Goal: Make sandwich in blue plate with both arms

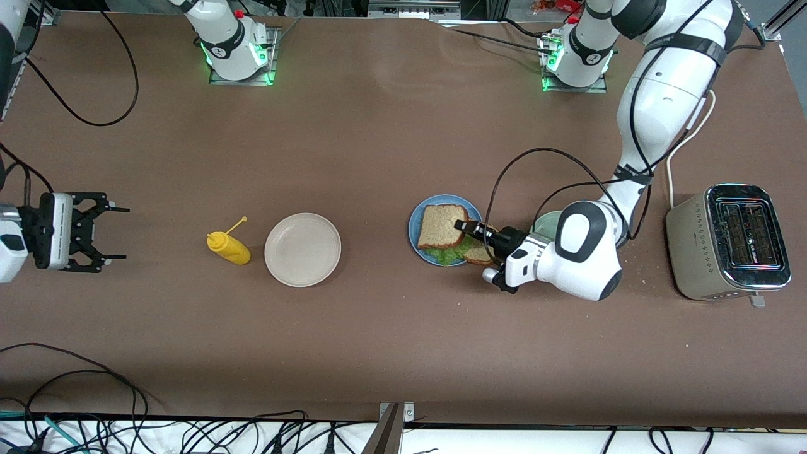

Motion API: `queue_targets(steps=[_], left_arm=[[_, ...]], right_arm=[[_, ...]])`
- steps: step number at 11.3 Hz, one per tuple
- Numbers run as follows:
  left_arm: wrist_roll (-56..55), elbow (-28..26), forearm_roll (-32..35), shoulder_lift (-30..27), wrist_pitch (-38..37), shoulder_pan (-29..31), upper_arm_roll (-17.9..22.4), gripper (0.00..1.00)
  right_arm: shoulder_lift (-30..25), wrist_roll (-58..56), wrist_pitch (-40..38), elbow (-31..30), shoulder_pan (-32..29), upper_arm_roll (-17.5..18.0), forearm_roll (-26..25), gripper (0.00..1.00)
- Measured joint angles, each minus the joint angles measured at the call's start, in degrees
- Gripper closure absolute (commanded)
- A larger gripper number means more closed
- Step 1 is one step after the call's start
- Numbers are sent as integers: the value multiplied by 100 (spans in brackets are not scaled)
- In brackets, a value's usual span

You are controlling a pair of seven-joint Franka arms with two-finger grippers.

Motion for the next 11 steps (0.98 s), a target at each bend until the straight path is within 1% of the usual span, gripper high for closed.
queue_targets(steps=[3, 4, 6, 8, 9, 11], left_arm=[[359, -164, 2, 66, 0, 196, 47, 0], [436, -158, 127, 61, 0, 223, 48, 0], [474, -99, 574, -26, 0, 225, 42, 0], [471, -62, 891, -232, 1, 225, 41, 0], [421, -45, 1127, -369, 1, 226, 42, 0], [5, -11, 1848, -751, -26, 228, 37, 0]], right_arm=[[-817, 2179, 40, -278, 390, -85, -607, 0], [-1072, 2934, 64, -402, 521, -86, -898, 0], [-1630, 4590, 131, -726, 885, -81, -1393, 0], [-2104, 5939, 153, -1015, 1236, -74, -1684, 0], [-2248, 6411, 204, -1098, 1341, -36, -1886, 0], [-2385, 7220, 326, -1178, 1402, 214, -2246, 0]])
